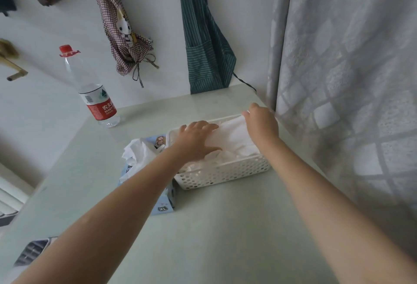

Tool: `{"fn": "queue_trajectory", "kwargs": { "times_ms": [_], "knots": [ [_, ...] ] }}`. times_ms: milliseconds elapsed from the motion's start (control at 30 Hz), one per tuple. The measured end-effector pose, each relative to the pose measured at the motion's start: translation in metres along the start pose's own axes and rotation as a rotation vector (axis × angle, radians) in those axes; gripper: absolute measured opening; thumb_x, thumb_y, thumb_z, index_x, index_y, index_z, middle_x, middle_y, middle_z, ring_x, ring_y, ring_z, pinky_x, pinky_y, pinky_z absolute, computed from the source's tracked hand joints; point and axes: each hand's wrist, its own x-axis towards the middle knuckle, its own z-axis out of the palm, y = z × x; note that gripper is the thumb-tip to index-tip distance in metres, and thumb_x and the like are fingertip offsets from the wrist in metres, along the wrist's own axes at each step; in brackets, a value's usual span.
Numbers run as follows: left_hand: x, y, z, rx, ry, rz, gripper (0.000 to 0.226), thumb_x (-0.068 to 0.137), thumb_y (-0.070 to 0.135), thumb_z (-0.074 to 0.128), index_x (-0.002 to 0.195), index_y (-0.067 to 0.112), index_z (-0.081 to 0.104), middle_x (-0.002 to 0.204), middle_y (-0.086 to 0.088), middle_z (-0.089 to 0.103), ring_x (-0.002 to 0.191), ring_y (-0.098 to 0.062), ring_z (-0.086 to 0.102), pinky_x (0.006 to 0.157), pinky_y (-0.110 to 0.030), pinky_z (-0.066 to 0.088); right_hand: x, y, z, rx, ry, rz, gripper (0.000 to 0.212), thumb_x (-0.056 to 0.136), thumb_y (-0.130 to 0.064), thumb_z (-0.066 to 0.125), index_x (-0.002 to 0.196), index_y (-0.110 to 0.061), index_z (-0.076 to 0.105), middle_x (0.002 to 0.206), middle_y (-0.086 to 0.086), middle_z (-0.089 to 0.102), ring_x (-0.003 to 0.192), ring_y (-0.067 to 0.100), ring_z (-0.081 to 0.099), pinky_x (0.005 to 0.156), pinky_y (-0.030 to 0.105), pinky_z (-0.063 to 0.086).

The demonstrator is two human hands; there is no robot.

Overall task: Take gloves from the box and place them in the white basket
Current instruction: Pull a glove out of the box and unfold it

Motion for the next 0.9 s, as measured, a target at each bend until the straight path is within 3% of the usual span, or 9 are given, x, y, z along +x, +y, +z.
{"fn": "queue_trajectory", "kwargs": {
  "times_ms": [100, 167, 267, 433, 533, 633, 700, 800, 900],
  "knots": [
    [0.002, 0.004, -0.004, -0.174, -0.118, -0.06, 0.072, 0.086, 0.073, 0.046, 0.146, 0.034, 0.038, 0.154, 0.003, 0.036, 0.14, -0.023, 0.035, 0.115, -0.047, 0.026, -0.002, 0.002, 0.001, -0.146, -0.028, -0.037, 0.02, 0.103, -0.018, 0.046, 0.105, 0.001, 0.055, 0.096, 0.017, 0.066, 0.088, 0.034, 0.064, 0.06, 0.031, 0.032],
    [0.002, 0.007, -0.006, -0.278, -0.219, -0.11, 0.085, 0.077, 0.084, 0.038, 0.148, 0.036, 0.034, 0.157, 0.003, 0.031, 0.144, -0.023, 0.028, 0.117, -0.05, 0.023, -0.001, 0.001, 0.004, -0.247, -0.045, -0.053, 0.009, 0.099, -0.01, 0.051, 0.101, -0.003, 0.055, 0.093, 0.013, 0.067, 0.083, 0.03, 0.066, 0.056, 0.03, 0.033],
    [0.0, 0.003, -0.003, -0.139, -0.307, -0.063, 0.099, 0.069, 0.089, 0.045, 0.152, 0.042, 0.018, 0.162, 0.007, 0.016, 0.149, -0.023, 0.013, 0.119, -0.056, 0.012, -0.001, 0.0, 0.007, -0.34, -0.074, -0.048, 0.002, 0.095, -0.006, 0.056, 0.096, -0.006, 0.054, 0.09, 0.01, 0.067, 0.078, 0.028, 0.067, 0.052, 0.029, 0.031],
    [-0.007, -0.01, 0.018, -0.065, -0.284, 0.013, 0.086, 0.086, 0.064, 0.056, 0.154, 0.04, 0.009, 0.163, 0.006, 0.007, 0.15, -0.022, 0.005, 0.117, -0.058, 0.009, -0.004, -0.001, 0.006, -0.381, -0.116, -0.039, 0.011, 0.089, 0.003, 0.056, 0.096, -0.006, 0.056, 0.093, 0.008, 0.063, 0.08, 0.028, 0.066, 0.055, 0.029, 0.033],
    [-0.008, -0.007, 0.018, -0.096, -0.289, 0.002, 0.094, 0.077, 0.081, 0.047, 0.153, 0.04, 0.01, 0.163, 0.006, 0.009, 0.15, -0.022, 0.008, 0.118, -0.058, 0.012, -0.006, -0.001, 0.004, -0.416, -0.1, -0.043, 0.01, 0.091, -0.005, 0.06, 0.099, -0.008, 0.056, 0.099, 0.008, 0.061, 0.078, 0.025, 0.066, 0.051, 0.027, 0.031],
    [-0.011, -0.006, -0.002, -0.331, -0.191, -0.078, 0.107, 0.062, 0.097, 0.03, 0.151, 0.038, 0.025, 0.16, 0.003, 0.025, 0.147, -0.023, 0.023, 0.116, -0.057, 0.022, -0.006, -0.003, 0.001, -0.415, -0.054, -0.057, 0.013, 0.093, -0.012, 0.06, 0.103, -0.009, 0.053, 0.103, 0.009, 0.057, 0.072, 0.023, 0.064, 0.042, 0.026, 0.016],
    [-0.017, -0.013, -0.019, -0.414, -0.015, -0.104, 0.087, 0.076, 0.087, 0.036, 0.143, 0.032, 0.043, 0.149, 0.0, 0.043, 0.136, -0.022, 0.041, 0.112, -0.052, 0.034, -0.006, -0.013, 0.0, -0.397, -0.027, -0.081, 0.012, 0.093, -0.013, 0.059, 0.103, -0.009, 0.052, 0.102, 0.009, 0.056, 0.065, 0.024, 0.059, 0.041, 0.026, 0.013],
    [-0.03, -0.036, -0.039, -0.416, 0.278, -0.198, 0.034, 0.093, 0.052, 0.053, 0.112, 0.028, 0.066, 0.117, 0.002, 0.063, 0.107, -0.018, 0.059, 0.092, -0.037, 0.049, -0.006, -0.044, -0.002, -0.285, 0.002, -0.151, 0.01, 0.097, -0.016, 0.051, 0.102, -0.007, 0.054, 0.101, 0.01, 0.055, 0.062, 0.025, 0.048, 0.044, 0.027, 0.024],
    [-0.054, -0.064, -0.048, -0.433, 0.367, -0.351, 0.012, 0.091, 0.027, 0.056, 0.085, 0.026, 0.067, 0.096, 0.002, 0.066, 0.087, -0.02, 0.063, 0.073, -0.03, 0.05, -0.015, -0.091, 0.003, 0.004, -0.103, -0.258, 0.022, 0.098, -0.025, 0.046, 0.093, -0.009, 0.06, 0.093, 0.004, 0.057, 0.073, 0.024, 0.055, 0.056, 0.031, 0.04]
  ]
}}
